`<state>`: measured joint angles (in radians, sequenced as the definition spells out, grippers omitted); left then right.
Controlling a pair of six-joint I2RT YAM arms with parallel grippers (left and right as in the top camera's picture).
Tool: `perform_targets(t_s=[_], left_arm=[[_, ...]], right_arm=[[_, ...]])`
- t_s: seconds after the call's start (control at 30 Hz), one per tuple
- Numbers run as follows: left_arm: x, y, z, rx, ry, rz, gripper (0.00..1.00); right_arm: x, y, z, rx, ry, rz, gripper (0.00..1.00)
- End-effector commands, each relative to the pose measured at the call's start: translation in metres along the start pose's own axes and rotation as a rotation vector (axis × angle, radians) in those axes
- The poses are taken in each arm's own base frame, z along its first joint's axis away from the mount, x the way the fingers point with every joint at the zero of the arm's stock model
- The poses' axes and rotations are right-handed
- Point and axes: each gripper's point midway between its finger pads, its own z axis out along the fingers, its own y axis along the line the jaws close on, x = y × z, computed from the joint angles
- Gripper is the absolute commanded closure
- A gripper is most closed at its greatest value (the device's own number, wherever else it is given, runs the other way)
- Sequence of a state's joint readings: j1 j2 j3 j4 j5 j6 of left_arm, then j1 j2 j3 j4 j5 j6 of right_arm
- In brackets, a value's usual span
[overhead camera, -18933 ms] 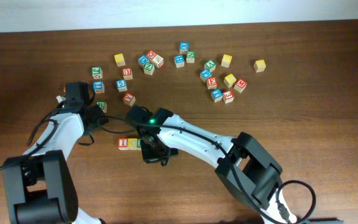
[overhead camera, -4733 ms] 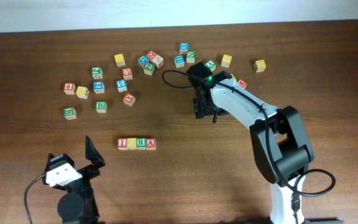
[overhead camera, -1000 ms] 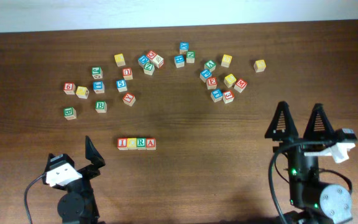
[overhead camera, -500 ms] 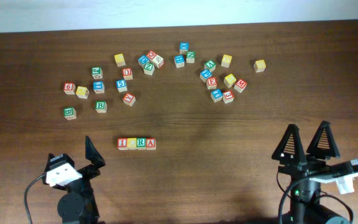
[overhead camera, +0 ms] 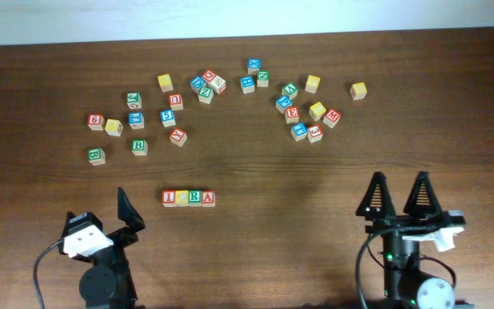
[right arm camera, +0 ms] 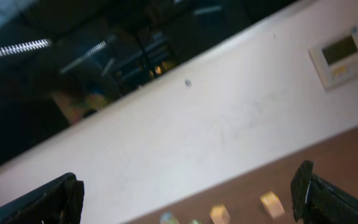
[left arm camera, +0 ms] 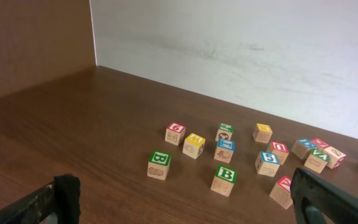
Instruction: Spell out ICRA
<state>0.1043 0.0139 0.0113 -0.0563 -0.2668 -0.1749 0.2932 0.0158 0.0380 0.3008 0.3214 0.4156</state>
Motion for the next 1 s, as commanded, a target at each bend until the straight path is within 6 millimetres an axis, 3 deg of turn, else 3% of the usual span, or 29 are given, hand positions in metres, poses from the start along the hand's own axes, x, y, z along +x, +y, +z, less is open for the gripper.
perform_targets(t_s=[0.0, 0.2, 0.33, 0.43, 0.97], left_arm=[[0.001, 0.002, 0.0, -0.012, 0.002, 0.021, 0.01], [0.001, 0.002, 0.0, -0.012, 0.002, 0.021, 0.01], [0.001, 0.002, 0.0, -0.012, 0.002, 0.021, 0.01], [0.001, 0.002, 0.0, -0.012, 0.002, 0.021, 0.01], [0.001, 0.002, 0.0, -0.012, 0.002, 0.021, 0.01]], right_arm=[[0.014, -0.009, -0.001, 0.022, 0.025, -0.013, 0.02], [0.022, -0.013, -0.002, 0.037, 0.059, -0.025, 0.02], [0.05, -0.027, -0.006, 0.089, 0.175, -0.067, 0.02], [0.083, -0.045, -0.017, 0.153, 0.32, -0.12, 0.01], [0.083, -0.045, -0.017, 0.152, 0.32, -0.12, 0.02]])
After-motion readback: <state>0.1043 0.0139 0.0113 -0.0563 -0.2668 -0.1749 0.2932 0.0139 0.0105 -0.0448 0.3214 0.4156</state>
